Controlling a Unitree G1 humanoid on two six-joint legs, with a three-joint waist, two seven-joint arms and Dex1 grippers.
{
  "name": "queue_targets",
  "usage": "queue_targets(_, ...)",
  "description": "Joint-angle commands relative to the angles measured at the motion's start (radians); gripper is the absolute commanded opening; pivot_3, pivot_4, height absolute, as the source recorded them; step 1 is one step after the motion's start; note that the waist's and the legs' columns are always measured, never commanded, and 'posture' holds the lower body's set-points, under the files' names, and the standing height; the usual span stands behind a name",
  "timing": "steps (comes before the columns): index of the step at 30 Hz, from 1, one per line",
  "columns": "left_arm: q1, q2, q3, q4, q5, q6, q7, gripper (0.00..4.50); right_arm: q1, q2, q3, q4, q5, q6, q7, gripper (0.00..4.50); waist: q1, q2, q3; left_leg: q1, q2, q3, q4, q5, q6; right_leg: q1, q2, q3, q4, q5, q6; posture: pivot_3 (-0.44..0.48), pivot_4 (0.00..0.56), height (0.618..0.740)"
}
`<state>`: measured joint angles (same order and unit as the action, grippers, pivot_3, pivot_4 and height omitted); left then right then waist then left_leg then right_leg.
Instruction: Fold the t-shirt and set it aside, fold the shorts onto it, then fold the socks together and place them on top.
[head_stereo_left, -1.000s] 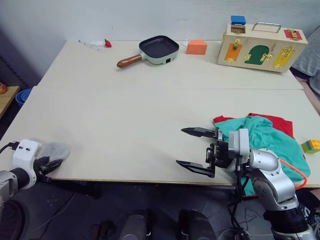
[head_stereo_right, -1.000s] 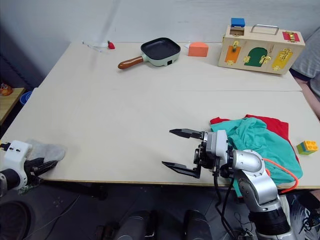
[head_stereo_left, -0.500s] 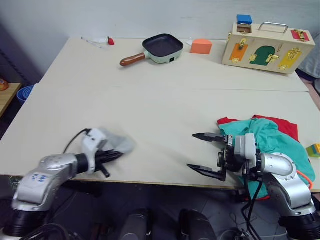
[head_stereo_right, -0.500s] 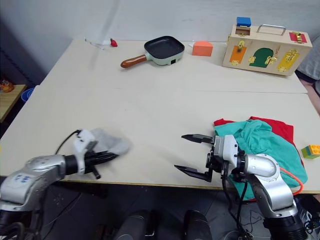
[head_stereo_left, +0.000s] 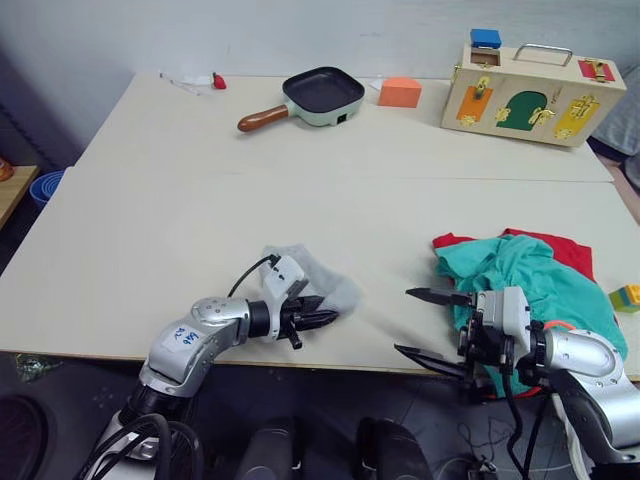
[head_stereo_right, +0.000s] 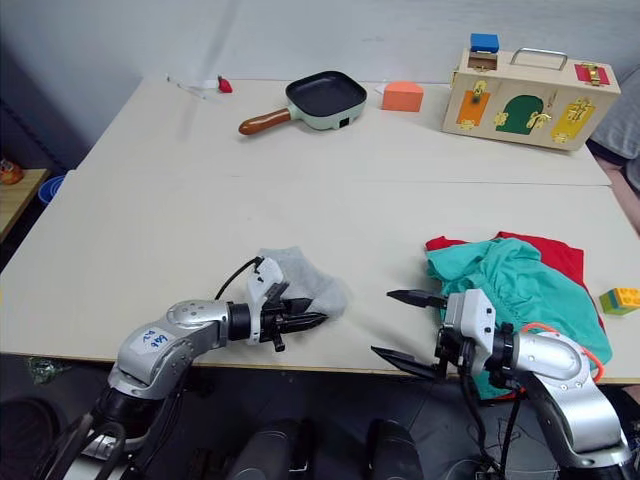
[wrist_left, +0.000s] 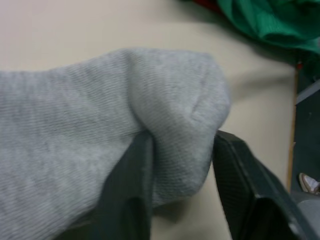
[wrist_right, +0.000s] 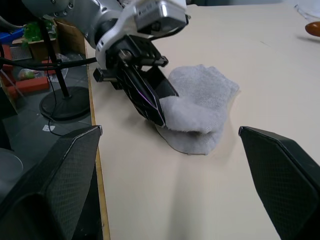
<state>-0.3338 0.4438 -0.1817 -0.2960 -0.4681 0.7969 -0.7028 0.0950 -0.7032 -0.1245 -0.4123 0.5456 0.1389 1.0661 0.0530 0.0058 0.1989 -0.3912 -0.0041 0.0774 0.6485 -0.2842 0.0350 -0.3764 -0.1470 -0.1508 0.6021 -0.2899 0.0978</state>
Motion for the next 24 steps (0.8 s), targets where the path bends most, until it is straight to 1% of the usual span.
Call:
queue_targets(1,0.005,0.068,0.097,-0.043,-0.080,-0.075,-0.140,2.69,0.020,-0.019,-0.030,-0.052,0.020,0.024,-0.014,4.50,-0.003,-0.001,0.000,0.000,0.000,0.000,0.000,0.000,0.000,0.000,0.000,0.000,0.000,0.000,0.000,0.000,0.150,0.740)
queue_targets(2,0.006,0.099,0.132,-0.037,-0.108,-0.091,-0.195,2.69,0.022,-0.018,-0.031,-0.055,0.022,0.029,-0.018,4.50,-0.005,-0.001,0.000,0.000,0.001,0.000,0.000,0.000,0.000,0.000,0.000,0.000,0.000,0.000,0.000,0.000,0.150,0.740)
queue_targets(4,-0.009,0.152,0.201,-0.002,-0.150,-0.099,-0.255,2.69,0.015,-0.011,-0.031,-0.061,0.032,0.046,-0.032,4.50,-0.006,-0.001,0.001,0.000,0.001,0.000,0.000,0.000,-0.001,0.000,0.001,-0.001,-0.001,0.000,0.000,0.000,0.150,0.740)
queue_targets(6,-0.030,0.220,0.244,0.050,-0.147,-0.127,-0.314,2.69,0.000,-0.004,-0.015,-0.076,0.042,0.075,-0.051,4.50,-0.006,-0.001,0.001,0.000,0.001,0.000,0.000,0.000,-0.001,-0.001,0.001,-0.001,0.000,0.000,0.000,0.000,0.150,0.740)
queue_targets(9,-0.082,0.289,0.250,0.199,-0.059,-0.228,-0.348,2.69,-0.043,0.019,0.046,-0.094,0.021,0.109,-0.088,4.50,-0.005,-0.001,0.001,0.000,0.001,0.000,0.000,0.000,-0.001,-0.001,0.000,-0.001,-0.001,0.000,0.000,0.000,0.150,0.740)
queue_targets(10,-0.108,0.293,0.246,0.266,-0.026,-0.274,-0.344,2.71,-0.061,0.036,0.075,-0.089,-0.005,0.107,-0.108,4.32,-0.005,-0.001,0.001,0.000,0.001,0.000,0.000,0.000,-0.001,-0.001,0.001,-0.001,-0.001,0.000,0.000,0.000,0.150,0.740)
queue_targets(12,-0.181,0.275,0.242,0.433,0.035,-0.368,-0.323,2.30,-0.102,0.079,0.142,-0.066,-0.068,0.109,-0.155,3.95,-0.002,-0.002,0.001,0.000,0.001,0.000,0.000,0.000,-0.001,-0.001,0.000,-0.002,-0.001,0.000,0.000,0.000,0.150,0.740)
queue_targets(13,-0.218,0.263,0.235,0.514,0.065,-0.413,-0.317,2.10,-0.123,0.103,0.176,-0.048,-0.101,0.096,-0.172,3.61,-0.001,-0.002,0.001,0.000,0.001,0.000,0.000,0.000,-0.001,-0.001,0.000,-0.002,-0.001,0.000,0.000,0.000,0.150,0.740)
queue_targets(15,-0.282,0.237,0.221,0.652,0.116,-0.496,-0.310,1.49,-0.157,0.139,0.239,-0.016,-0.156,0.089,-0.193,2.91,-0.001,-0.002,0.001,-0.001,0.001,0.000,0.000,0.000,-0.001,-0.002,0.000,-0.003,-0.001,0.000,0.000,0.000,0.150,0.740)
queue_targets(18,-0.392,0.176,0.194,0.861,0.187,-0.621,-0.300,0.54,-0.216,0.208,0.345,0.043,-0.250,0.087,-0.239,1.84,-0.002,-0.005,0.000,-0.004,-0.001,0.001,0.000,0.002,0.005,-0.004,0.000,-0.006,0.004,0.000,0.000,0.000,0.150,0.740)
queue_targets(19,-0.429,0.150,0.186,0.925,0.211,-0.660,-0.287,0.17,-0.235,0.235,0.375,0.070,-0.278,0.078,-0.254,1.43,-0.004,-0.007,-0.001,-0.006,-0.001,0.001,0.001,0.002,0.005,-0.006,0.004,-0.008,0.005,0.001,0.001,0.000,0.150,0.740)
queue_targets(20,-0.455,0.132,0.181,0.972,0.227,-0.690,-0.281,0.00,-0.247,0.253,0.392,0.089,-0.297,0.072,-0.263,1.07,-0.003,-0.008,-0.001,-0.011,-0.001,0.002,0.003,0.002,0.006,-0.010,0.006,-0.009,0.007,0.001,0.001,0.000,0.150,0.740)
queue_targets(22,-0.504,0.092,0.166,1.067,0.267,-0.753,-0.266,0.00,-0.275,0.290,0.418,0.126,-0.330,0.062,-0.285,0.32,-0.006,-0.009,0.000,-0.017,-0.002,0.005,0.007,0.003,0.008,-0.016,0.007,-0.008,0.010,0.001,0.002,0.000,0.150,0.740)
queue_targets(23,-0.520,0.079,0.156,1.106,0.285,-0.778,-0.268,0.00,-0.288,0.303,0.426,0.142,-0.343,0.061,-0.293,0.02,-0.008,-0.009,0.000,-0.017,-0.002,0.006,0.007,0.003,0.008,-0.016,0.007,-0.008,0.009,0.001,0.002,0.000,0.150,0.740)
queue_targets(24,-0.532,0.070,0.151,1.140,0.299,-0.799,-0.271,0.00,-0.296,0.313,0.431,0.154,-0.353,0.059,-0.298,0.02,-0.012,-0.010,0.000,-0.017,-0.002,0.007,0.008,0.003,0.009,-0.016,0.007,-0.007,0.009,0.002,0.003,0.000,0.150,0.740)
